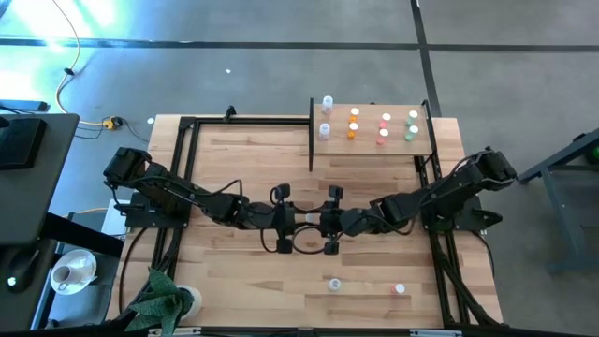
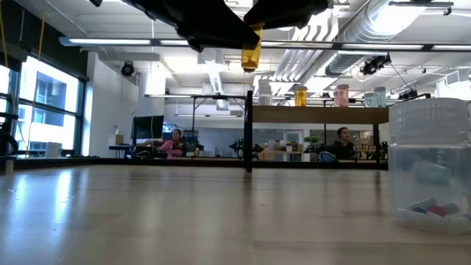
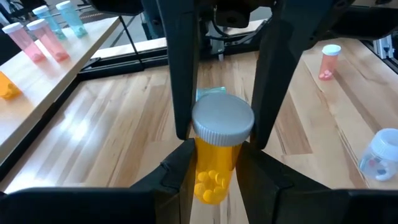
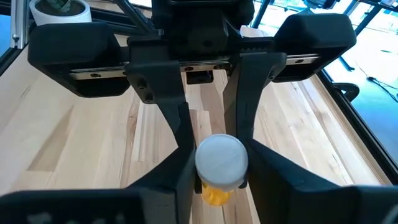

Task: Pick and place medicine bottles onto shelf by color
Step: Put the orange pill bottle on the shelf aligned with the other orange pill bottle

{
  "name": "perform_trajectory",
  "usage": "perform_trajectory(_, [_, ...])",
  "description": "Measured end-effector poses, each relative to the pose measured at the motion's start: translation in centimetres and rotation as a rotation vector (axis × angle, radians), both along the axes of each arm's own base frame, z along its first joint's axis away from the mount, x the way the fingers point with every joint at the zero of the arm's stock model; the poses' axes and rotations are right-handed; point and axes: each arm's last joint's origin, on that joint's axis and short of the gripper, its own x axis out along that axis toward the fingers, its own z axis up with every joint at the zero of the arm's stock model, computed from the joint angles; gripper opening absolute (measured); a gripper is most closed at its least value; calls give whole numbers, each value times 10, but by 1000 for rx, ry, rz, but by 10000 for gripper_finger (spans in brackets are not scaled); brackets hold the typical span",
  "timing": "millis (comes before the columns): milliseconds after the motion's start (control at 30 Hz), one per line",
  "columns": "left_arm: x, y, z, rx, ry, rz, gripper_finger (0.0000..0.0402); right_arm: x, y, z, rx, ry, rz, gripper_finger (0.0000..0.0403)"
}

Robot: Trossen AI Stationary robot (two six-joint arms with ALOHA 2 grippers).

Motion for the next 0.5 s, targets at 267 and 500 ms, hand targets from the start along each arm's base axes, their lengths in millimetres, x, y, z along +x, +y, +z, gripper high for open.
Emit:
perform_trajectory(267, [0,0,0,-6,-3,2,95,0,0,0,-1,5,1,107])
perform_trajectory(500, [0,0,0,-7,-3,2,108,0,0,0,-2,5,1,105])
